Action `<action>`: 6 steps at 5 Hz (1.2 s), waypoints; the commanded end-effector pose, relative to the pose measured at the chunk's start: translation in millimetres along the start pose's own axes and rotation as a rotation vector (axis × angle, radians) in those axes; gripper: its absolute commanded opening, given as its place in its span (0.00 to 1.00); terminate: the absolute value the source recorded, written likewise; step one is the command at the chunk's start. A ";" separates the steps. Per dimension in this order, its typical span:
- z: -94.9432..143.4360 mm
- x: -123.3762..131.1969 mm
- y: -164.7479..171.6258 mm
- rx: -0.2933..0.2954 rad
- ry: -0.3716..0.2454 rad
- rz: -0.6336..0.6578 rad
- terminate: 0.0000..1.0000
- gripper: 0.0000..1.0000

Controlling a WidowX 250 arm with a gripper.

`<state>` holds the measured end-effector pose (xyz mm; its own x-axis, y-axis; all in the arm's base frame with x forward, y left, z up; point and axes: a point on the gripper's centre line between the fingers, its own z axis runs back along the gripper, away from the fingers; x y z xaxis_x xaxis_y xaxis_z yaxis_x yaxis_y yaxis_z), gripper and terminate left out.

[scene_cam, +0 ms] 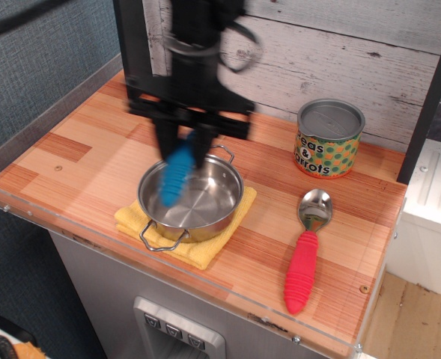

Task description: Place the blue fork to the left of the pot

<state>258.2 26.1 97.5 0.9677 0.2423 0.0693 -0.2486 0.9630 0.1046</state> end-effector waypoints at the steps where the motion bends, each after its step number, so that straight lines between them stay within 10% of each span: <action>1: 2.9 5.1 62.0 0.007 -0.024 -0.023 0.00 0.00; 6: -72.3 46.0 110.2 0.125 -0.111 -0.196 0.00 0.00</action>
<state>272.5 150.7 27.4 0.9935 0.0436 0.1051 -0.0672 0.9702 0.2328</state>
